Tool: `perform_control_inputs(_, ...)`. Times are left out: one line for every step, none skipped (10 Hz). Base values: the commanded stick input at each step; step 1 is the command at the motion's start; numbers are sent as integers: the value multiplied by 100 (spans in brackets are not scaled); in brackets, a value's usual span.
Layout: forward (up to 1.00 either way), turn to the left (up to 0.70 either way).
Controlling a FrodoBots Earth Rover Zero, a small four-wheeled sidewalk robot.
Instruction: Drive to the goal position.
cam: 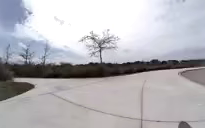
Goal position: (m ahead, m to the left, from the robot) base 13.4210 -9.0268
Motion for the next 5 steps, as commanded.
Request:
perform_control_inputs(100, 0)
perform_control_inputs(100, 0)
perform_control_inputs(100, 0)
perform_control_inputs(100, 0)
perform_control_inputs(97, 0)
